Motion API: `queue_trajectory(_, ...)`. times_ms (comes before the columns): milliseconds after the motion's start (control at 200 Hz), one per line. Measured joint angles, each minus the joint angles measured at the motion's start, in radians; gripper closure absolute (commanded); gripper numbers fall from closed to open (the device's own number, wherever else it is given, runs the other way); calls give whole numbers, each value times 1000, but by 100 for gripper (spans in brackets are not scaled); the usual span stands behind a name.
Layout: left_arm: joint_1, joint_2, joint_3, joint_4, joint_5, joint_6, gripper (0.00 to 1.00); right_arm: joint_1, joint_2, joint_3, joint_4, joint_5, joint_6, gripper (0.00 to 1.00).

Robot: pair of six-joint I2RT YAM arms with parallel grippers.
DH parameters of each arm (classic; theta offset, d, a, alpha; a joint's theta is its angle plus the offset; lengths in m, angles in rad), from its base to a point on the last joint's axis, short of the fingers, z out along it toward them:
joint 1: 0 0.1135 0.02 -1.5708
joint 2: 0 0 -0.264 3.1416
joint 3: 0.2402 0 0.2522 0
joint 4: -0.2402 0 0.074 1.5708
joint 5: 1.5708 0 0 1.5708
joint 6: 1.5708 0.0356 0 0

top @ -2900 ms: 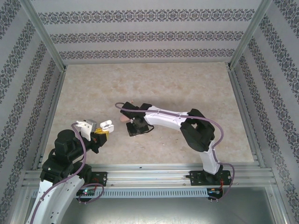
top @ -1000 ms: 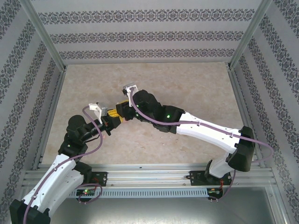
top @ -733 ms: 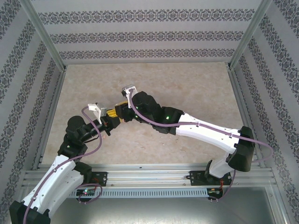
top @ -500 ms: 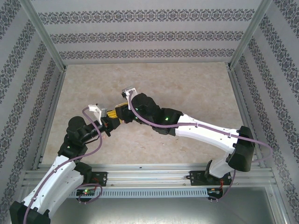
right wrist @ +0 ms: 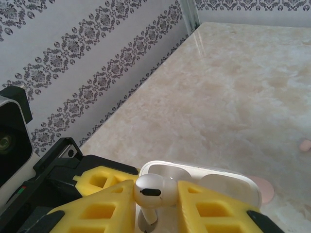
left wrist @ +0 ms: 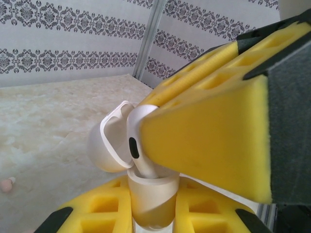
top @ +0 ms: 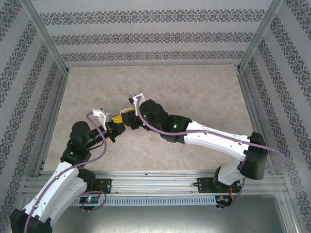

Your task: Insert wireless bluetooth earbuds into charging case

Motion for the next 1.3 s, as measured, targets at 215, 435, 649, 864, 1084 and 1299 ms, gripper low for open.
queue_trajectory(215,0,0,0,0,-3,0,100,0,-1,-7,13,0,-1,73)
queue_trajectory(435,0,0,0,0,-6,0,100,0,-8,-30,46,0,12,72)
queue_trajectory(649,0,0,-10,5,-11,-2,100,0,-12,-60,87,1,52,71)
queue_trajectory(864,0,0,-10,7,-18,-3,100,0,-12,-69,112,1,71,68)
queue_trajectory(1084,0,0,-10,7,-21,-3,100,0,-13,-72,115,1,72,68)
queue_trajectory(1299,0,0,-10,7,-21,-2,100,0,-18,-77,117,1,72,67)
